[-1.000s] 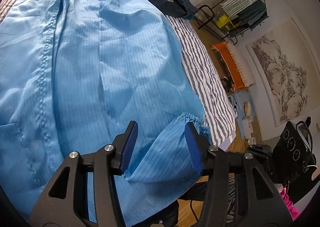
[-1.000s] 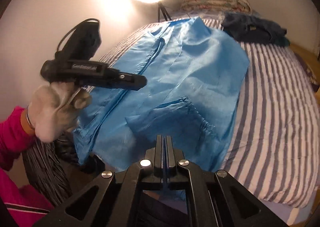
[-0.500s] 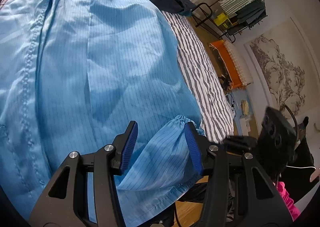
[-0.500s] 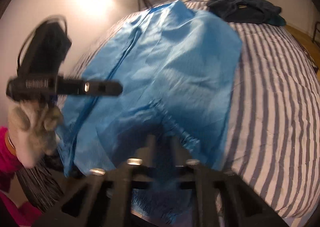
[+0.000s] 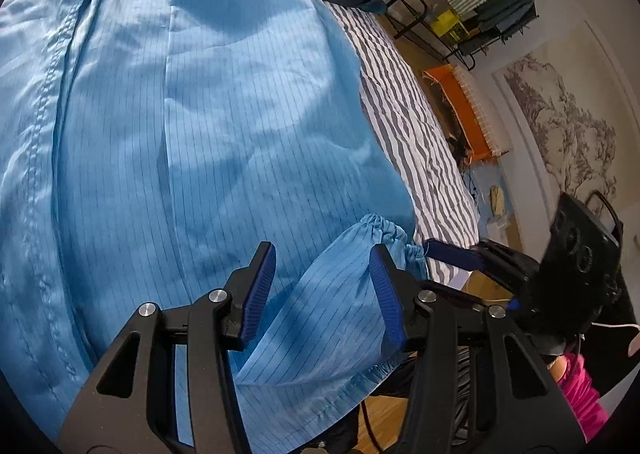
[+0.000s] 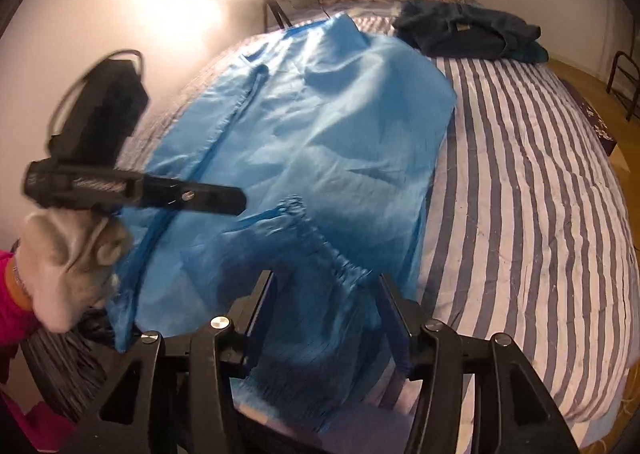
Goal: Fold large clothes
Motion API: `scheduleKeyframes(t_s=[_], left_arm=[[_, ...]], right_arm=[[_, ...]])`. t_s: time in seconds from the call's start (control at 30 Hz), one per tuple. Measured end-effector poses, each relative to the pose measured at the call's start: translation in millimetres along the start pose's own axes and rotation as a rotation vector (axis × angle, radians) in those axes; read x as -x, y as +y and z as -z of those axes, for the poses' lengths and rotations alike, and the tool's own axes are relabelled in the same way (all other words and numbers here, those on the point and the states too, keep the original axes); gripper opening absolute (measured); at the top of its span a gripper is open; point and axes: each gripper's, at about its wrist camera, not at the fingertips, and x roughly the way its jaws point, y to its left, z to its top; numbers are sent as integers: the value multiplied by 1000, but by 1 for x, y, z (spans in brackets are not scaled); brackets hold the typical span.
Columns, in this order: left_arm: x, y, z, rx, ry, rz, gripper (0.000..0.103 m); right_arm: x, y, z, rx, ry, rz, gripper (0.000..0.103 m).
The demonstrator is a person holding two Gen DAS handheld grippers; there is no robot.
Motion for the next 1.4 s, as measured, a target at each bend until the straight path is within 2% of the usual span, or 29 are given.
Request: scheduleKeyframes(t_s=[0.03,0.1,0.13,0.3,0.47,0.57,0.63,0.67,0.73,0.8,0.9,0.97,1.03,1.1,1.13,1.17,1.2,1.23,1.33,1.4], left_arm=[[1,-1,0,-7,-4,-5,50],[6,-2,2,-20,-15,-18,50],[9,-2,2,-27,-22,-24,50],[15,-5,5,-53,-34,-41,50],[2,-13,16,-83,18,-41,50],[-3,-23,31,-114,59,-17,50],[-3,-29,43,-134,74,-5,50],[-3,-34,50,-146,76,-11,50],[-1,-48,68,-219,69,-32,50],[-5,-60,82,-277,99,-35,50],[-3,-67,103,-277,131,7,50],[7,-70,108,-263,114,29,50],[26,-74,110,-250,85,72,50],[49,-78,110,-250,35,88,50],[56,-77,109,-247,17,97,50],[61,-77,108,-248,8,102,50],[63,-75,107,-258,-6,88,50],[63,-74,106,-266,-22,42,50],[49,-66,105,-252,-18,-12,50],[36,-68,106,-265,-20,-54,50]], right_arm=[[-6,1,-2,9,16,-7,38],[-16,5,-4,31,43,-15,11],[-17,8,-3,43,45,-14,7],[2,28,6,135,12,-7,4],[16,37,18,181,39,-27,3],[24,37,28,201,78,-68,6],[34,31,33,186,72,-70,19],[42,24,36,162,58,-82,29],[54,8,37,101,29,-102,30],[63,-12,34,21,5,-102,30],[62,-41,33,-110,-7,-86,32],[59,-51,32,-154,-13,-87,30],[54,-46,28,-133,-3,-84,29],[46,-37,27,-98,18,-36,30],[42,-37,25,-98,28,-26,33],[35,-39,23,-121,49,-26,44],[32,-44,23,-143,58,-32,53],[27,-47,21,-166,63,-45,54],[7,-59,15,-212,105,-93,53],[-3,-69,14,-275,116,-162,49]])
